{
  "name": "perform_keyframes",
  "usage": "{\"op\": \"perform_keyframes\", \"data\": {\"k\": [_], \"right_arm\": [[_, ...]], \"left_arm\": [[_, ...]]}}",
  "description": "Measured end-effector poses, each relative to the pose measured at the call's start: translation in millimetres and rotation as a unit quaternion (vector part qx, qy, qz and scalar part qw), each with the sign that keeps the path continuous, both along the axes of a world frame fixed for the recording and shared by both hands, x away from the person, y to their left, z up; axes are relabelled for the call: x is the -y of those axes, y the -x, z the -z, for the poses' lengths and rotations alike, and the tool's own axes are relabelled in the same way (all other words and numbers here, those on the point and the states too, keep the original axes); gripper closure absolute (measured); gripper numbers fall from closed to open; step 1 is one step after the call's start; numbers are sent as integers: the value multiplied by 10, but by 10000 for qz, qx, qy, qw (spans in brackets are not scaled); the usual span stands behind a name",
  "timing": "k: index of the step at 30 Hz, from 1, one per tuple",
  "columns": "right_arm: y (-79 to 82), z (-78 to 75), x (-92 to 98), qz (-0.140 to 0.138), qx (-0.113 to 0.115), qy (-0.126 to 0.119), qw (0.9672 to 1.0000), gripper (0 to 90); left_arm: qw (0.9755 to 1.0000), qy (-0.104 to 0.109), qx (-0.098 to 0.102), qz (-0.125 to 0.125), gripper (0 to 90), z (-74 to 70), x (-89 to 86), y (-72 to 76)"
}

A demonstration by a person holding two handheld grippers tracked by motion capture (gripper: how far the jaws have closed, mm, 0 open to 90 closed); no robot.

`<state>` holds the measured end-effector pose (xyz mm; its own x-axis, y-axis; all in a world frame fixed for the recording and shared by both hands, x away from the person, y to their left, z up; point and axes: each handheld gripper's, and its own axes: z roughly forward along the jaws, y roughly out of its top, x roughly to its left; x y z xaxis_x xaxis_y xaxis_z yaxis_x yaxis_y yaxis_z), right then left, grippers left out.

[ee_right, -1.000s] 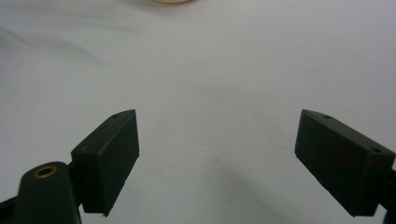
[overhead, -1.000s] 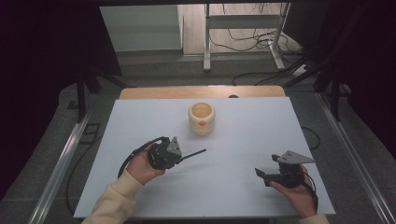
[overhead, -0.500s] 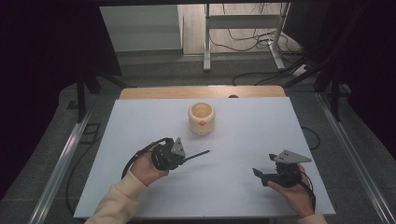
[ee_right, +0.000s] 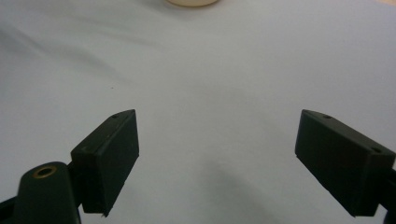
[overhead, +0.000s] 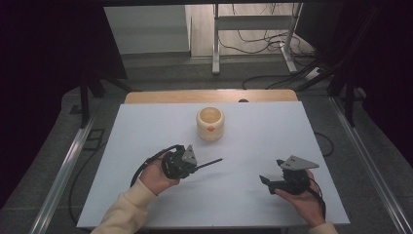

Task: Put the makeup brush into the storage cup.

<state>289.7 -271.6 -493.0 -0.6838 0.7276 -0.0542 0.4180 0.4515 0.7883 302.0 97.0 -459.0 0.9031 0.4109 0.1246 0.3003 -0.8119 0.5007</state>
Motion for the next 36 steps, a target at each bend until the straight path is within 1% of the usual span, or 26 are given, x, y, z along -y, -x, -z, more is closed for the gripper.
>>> {"op": "perform_keyframes", "data": {"k": [1,7,9,14,24,29,36], "right_arm": [[-4,-5,-21,-17,17,7,10000,139],[-19,-53,-184,-218,117,249,9994,137],[-20,-69,-235,-279,133,250,9992,136],[-39,-84,-353,-394,194,398,9982,136],[-65,-105,-549,-615,277,542,9963,135],[-65,-93,-671,-748,327,696,9942,134],[-93,-106,-784,-818,383,741,9932,134]], "left_arm": [[10000,6,-3,-1,836,-4,4,1],[10000,23,-15,42,836,-6,31,1],[10000,37,-27,50,836,-2,35,-1],[10000,46,-42,59,836,2,45,-2],[9999,67,-61,96,836,0,58,-5],[9999,83,-65,111,836,-3,53,-8],[9998,83,-83,155,836,10,68,-8]]}}
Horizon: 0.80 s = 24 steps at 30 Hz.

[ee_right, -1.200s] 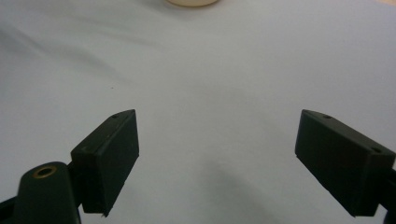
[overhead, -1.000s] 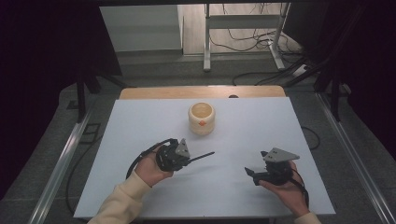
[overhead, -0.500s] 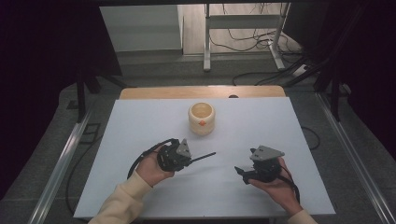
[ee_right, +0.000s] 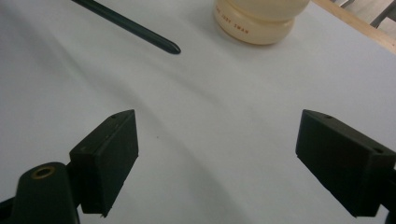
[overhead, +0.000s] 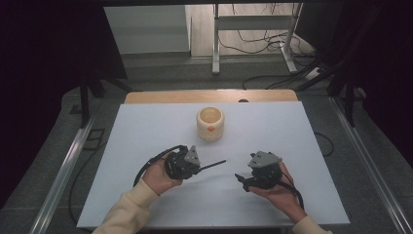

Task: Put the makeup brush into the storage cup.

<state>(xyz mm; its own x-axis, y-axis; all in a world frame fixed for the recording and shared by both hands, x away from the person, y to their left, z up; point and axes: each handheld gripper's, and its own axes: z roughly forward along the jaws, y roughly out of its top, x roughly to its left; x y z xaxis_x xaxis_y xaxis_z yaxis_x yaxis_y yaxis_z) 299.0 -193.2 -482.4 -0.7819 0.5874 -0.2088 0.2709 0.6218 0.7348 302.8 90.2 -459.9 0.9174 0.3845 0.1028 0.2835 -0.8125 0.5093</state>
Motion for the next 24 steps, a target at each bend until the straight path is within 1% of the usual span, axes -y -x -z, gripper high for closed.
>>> {"op": "perform_keyframes", "data": {"k": [9,15,19,24], "right_arm": [[-10,-15,-203,-166,51,53,9998,134],[-7,-4,-316,-237,100,152,9996,134],[-15,2,-365,-287,127,207,9993,134],[-22,-5,-408,-336,104,182,9992,134]], "left_arm": [[10000,9,-20,9,836,5,3,-3],[10000,11,-38,35,836,11,34,-3],[10000,21,-30,53,836,8,62,1],[9999,8,-31,119,836,9,111,2]]}}
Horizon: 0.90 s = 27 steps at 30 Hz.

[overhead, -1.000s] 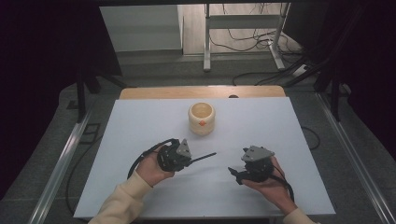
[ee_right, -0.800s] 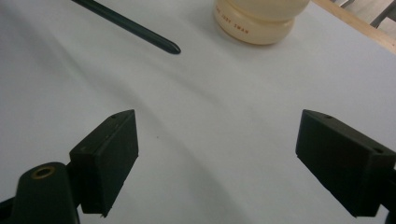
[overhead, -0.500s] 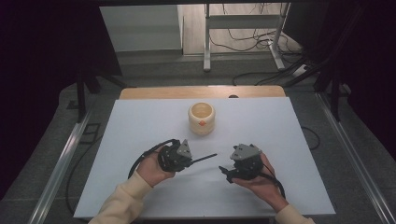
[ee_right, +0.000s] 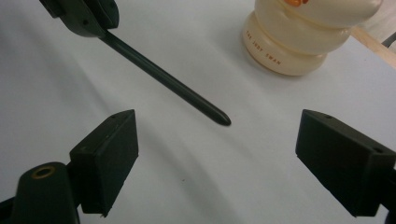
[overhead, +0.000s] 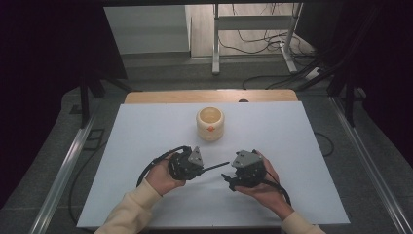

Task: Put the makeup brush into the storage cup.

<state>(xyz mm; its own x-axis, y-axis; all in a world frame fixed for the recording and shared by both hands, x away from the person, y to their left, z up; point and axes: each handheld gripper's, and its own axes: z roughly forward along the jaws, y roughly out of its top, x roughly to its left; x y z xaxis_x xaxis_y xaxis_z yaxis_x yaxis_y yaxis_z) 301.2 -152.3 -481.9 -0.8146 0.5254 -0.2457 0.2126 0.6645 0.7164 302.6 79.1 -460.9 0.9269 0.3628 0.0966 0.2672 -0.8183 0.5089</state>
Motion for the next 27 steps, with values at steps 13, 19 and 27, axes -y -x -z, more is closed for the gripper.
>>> {"op": "perform_keyframes", "data": {"k": [13,19,27], "right_arm": [[-10,26,-178,-224,25,124,9997,172],[-13,61,-229,-394,18,208,9990,223],[22,124,-306,-665,82,510,9964,511]], "left_arm": [[10000,-9,-40,79,836,36,111,-9],[9999,2,-42,144,836,38,179,1],[9998,116,-70,178,835,36,210,6]]}}
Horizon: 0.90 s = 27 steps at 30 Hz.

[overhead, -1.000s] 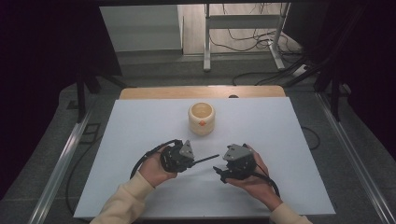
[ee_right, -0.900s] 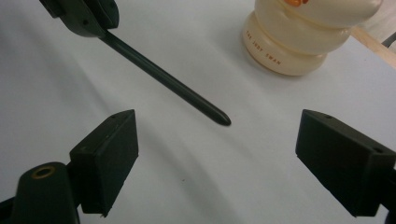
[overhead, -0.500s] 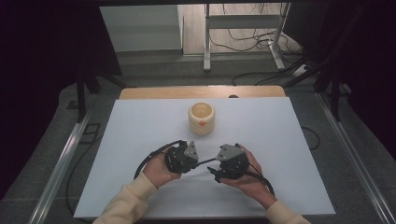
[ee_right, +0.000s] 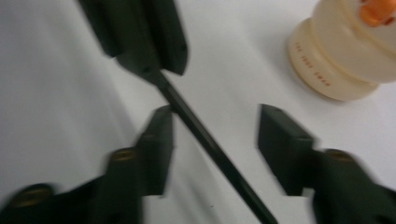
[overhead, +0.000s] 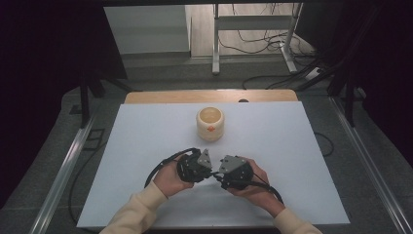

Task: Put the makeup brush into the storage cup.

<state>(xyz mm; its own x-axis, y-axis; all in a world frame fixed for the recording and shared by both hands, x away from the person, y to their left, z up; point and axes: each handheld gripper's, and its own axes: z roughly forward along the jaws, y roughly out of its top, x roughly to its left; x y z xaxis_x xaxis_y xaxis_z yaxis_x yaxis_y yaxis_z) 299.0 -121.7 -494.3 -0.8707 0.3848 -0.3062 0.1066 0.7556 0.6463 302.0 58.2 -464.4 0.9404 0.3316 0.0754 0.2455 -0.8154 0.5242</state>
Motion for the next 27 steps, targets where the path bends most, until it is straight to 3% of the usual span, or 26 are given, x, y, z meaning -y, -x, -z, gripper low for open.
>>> {"op": "perform_keyframes", "data": {"k": [2,4,7,10,13,15,17,22,27], "right_arm": [[11,16,-13,-137,-20,101,9999,650],[28,19,-27,-293,41,230,9993,692],[48,8,-30,-374,103,283,9988,746],[69,-14,-28,-455,147,188,9987,809],[89,-54,-21,-451,317,176,9983,832],[83,-77,1,-424,314,91,9986,832],[70,-88,21,-391,378,53,9985,832],[61,-106,52,-282,361,-15,9990,833],[54,-112,68,-230,366,-45,9991,833]], "left_arm": [[10000,-6,3,-2,835,2,-10,-10],[9999,103,-26,-42,834,-4,-25,-6],[9996,225,191,-24,823,-45,-59,-1],[9976,532,423,-142,796,-104,-110,3],[9938,898,605,-268,668,-135,-146,12],[9899,1026,874,-444,576,-179,-180,28],[9859,1179,1001,-638,452,-208,-207,36],[9791,1510,914,-1014,253,-264,-297,66],[9735,1769,752,-1240,183,-277,-399,69]]}}
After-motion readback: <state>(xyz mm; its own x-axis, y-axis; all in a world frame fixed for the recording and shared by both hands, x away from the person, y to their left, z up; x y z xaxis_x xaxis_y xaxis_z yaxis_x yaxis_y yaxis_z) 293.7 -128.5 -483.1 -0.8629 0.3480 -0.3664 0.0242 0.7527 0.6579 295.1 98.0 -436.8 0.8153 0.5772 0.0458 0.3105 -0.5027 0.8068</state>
